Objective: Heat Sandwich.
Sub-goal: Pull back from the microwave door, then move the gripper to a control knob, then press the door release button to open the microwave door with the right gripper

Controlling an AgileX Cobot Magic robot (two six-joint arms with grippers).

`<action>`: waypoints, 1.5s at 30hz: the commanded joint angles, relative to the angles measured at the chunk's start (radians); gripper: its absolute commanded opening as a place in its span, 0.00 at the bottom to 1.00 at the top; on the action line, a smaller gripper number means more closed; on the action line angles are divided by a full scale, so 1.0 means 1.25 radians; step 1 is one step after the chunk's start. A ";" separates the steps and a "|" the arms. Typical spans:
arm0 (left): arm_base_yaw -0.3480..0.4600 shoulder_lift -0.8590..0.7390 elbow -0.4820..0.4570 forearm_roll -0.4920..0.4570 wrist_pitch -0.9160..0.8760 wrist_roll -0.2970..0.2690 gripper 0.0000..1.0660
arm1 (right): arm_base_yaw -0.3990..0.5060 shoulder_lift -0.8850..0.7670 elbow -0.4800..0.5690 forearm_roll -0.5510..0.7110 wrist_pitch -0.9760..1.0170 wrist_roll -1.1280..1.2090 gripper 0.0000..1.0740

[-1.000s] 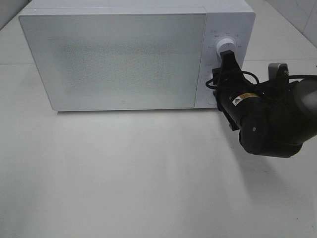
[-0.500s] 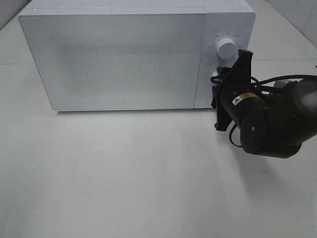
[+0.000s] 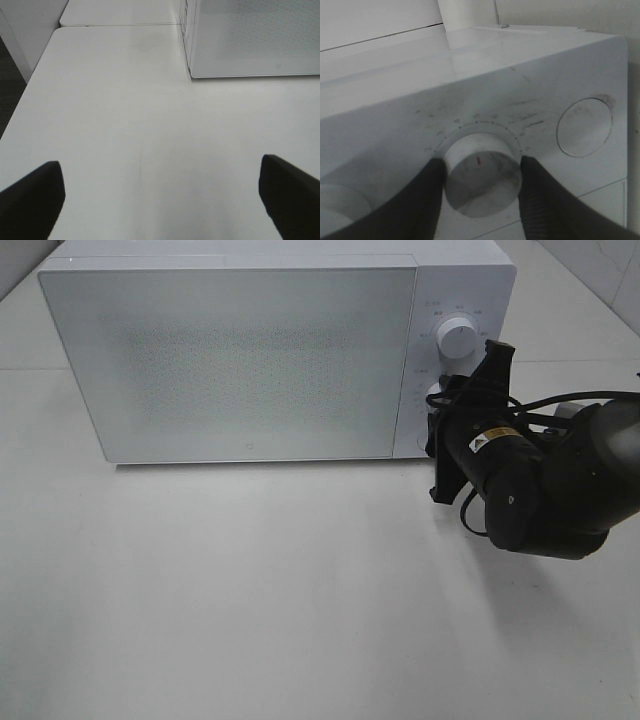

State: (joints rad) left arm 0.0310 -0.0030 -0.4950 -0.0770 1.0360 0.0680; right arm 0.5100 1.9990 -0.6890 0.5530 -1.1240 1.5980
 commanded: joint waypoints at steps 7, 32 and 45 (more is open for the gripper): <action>0.003 -0.019 0.002 -0.004 -0.006 -0.004 0.95 | -0.007 -0.016 -0.018 0.019 -0.076 -0.022 0.25; 0.003 -0.019 0.002 -0.004 -0.006 -0.004 0.95 | -0.007 -0.017 0.026 -0.026 -0.080 -0.068 0.70; 0.003 -0.019 0.002 -0.004 -0.006 -0.004 0.95 | -0.007 -0.102 0.145 -0.098 -0.010 -0.077 0.70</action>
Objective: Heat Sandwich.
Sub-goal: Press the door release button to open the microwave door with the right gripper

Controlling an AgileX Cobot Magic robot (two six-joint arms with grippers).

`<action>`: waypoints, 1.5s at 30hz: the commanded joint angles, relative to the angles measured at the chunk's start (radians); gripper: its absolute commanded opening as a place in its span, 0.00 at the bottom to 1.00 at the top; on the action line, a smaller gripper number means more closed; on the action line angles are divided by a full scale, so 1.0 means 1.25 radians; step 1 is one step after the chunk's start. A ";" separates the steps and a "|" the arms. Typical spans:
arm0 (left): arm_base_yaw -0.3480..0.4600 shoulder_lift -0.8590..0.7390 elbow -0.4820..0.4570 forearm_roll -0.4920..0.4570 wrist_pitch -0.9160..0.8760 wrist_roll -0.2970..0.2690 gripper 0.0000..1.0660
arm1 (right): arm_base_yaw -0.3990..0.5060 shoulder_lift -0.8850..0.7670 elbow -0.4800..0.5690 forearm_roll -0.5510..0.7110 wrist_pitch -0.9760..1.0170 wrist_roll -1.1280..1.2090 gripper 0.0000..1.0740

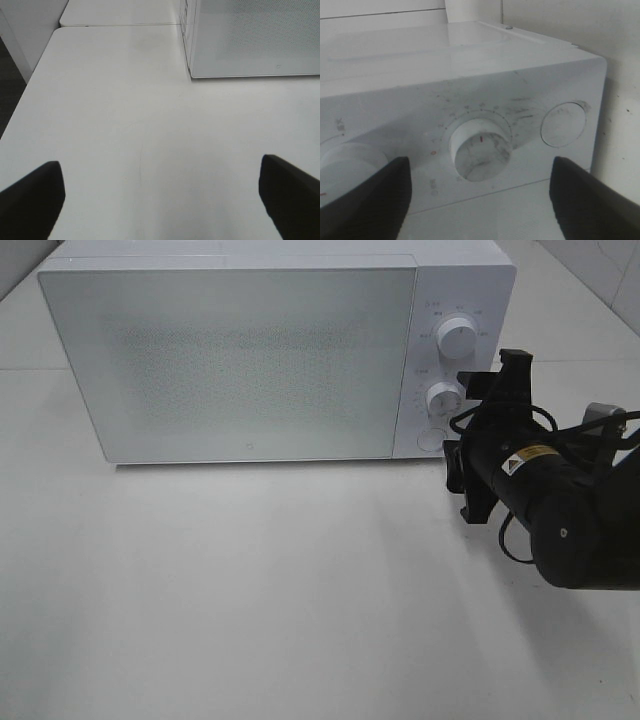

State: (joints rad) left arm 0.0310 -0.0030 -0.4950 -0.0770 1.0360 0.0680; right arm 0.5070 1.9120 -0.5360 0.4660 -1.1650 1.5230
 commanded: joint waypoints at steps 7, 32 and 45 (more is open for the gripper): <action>0.003 -0.019 0.002 -0.004 -0.006 -0.004 0.95 | -0.005 -0.149 0.075 -0.082 0.191 -0.126 0.70; 0.003 -0.019 0.002 -0.004 -0.006 -0.004 0.95 | -0.107 -0.422 -0.099 -0.196 1.044 -0.951 0.70; 0.003 -0.019 0.002 -0.004 -0.006 -0.004 0.95 | -0.107 -0.519 -0.206 -0.413 1.405 -1.076 0.70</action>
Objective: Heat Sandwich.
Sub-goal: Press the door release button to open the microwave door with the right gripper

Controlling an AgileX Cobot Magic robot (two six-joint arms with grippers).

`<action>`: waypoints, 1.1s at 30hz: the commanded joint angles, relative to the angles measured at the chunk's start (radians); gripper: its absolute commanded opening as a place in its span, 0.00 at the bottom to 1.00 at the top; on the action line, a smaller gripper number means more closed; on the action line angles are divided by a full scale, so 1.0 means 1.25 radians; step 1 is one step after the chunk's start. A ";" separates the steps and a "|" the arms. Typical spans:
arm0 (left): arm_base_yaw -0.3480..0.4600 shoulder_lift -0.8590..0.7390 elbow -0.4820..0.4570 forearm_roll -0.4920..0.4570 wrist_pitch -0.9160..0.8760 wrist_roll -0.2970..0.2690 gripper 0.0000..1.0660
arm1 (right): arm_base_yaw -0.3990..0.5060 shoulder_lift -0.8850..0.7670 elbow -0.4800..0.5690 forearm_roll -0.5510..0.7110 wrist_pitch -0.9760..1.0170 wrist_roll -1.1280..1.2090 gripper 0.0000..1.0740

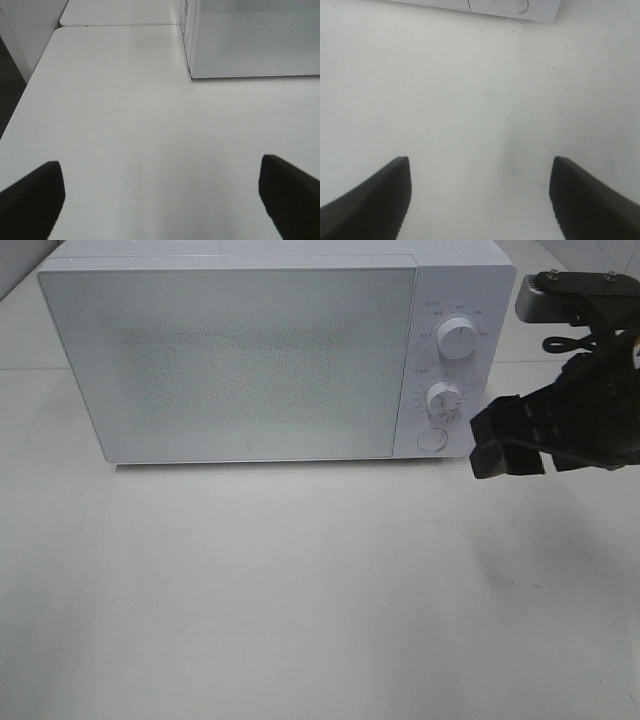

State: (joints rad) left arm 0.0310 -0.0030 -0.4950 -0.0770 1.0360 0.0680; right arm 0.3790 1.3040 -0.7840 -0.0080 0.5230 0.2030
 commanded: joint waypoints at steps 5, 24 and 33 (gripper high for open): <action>0.003 -0.019 0.002 -0.004 -0.006 -0.004 0.95 | -0.005 -0.094 -0.008 -0.038 0.116 -0.027 0.70; 0.003 -0.019 0.002 -0.004 -0.006 -0.004 0.95 | -0.005 -0.332 -0.007 -0.038 0.321 -0.060 0.70; 0.003 -0.019 0.002 -0.004 -0.006 -0.004 0.95 | -0.005 -0.526 -0.006 -0.038 0.366 -0.065 0.70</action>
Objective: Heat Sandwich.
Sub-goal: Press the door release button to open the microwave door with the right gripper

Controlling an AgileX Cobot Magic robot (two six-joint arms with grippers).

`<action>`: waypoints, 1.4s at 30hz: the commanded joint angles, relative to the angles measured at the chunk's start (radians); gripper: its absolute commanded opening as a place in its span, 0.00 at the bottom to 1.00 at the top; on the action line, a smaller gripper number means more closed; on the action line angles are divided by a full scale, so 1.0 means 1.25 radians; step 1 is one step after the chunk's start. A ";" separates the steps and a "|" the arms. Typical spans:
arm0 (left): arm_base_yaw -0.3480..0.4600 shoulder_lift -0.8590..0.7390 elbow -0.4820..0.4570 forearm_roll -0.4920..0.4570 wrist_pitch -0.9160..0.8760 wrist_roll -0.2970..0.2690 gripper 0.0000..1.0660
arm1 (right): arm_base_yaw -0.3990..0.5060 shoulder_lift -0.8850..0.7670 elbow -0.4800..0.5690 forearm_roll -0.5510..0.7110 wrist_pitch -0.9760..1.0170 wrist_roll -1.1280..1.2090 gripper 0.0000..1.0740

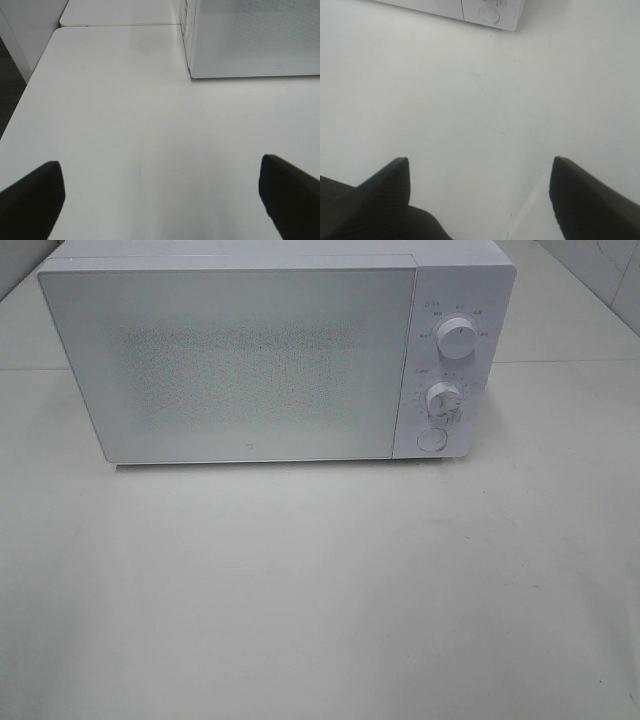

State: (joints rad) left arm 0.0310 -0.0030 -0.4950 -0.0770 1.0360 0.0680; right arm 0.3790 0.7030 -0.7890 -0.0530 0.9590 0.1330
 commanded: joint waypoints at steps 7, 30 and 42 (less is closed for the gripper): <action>0.003 -0.019 0.002 -0.004 -0.006 -0.004 0.95 | -0.050 -0.163 0.068 -0.002 0.018 -0.009 0.70; 0.003 -0.019 0.002 -0.004 -0.006 -0.004 0.95 | -0.190 -0.536 0.206 -0.018 0.033 -0.006 0.70; 0.003 -0.018 0.002 -0.004 -0.006 -0.004 0.95 | -0.190 -0.586 0.224 -0.026 0.064 -0.006 0.70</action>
State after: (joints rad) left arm 0.0310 -0.0030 -0.4950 -0.0770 1.0360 0.0680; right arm 0.1490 -0.0040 -0.5100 -0.0790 1.0420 0.1320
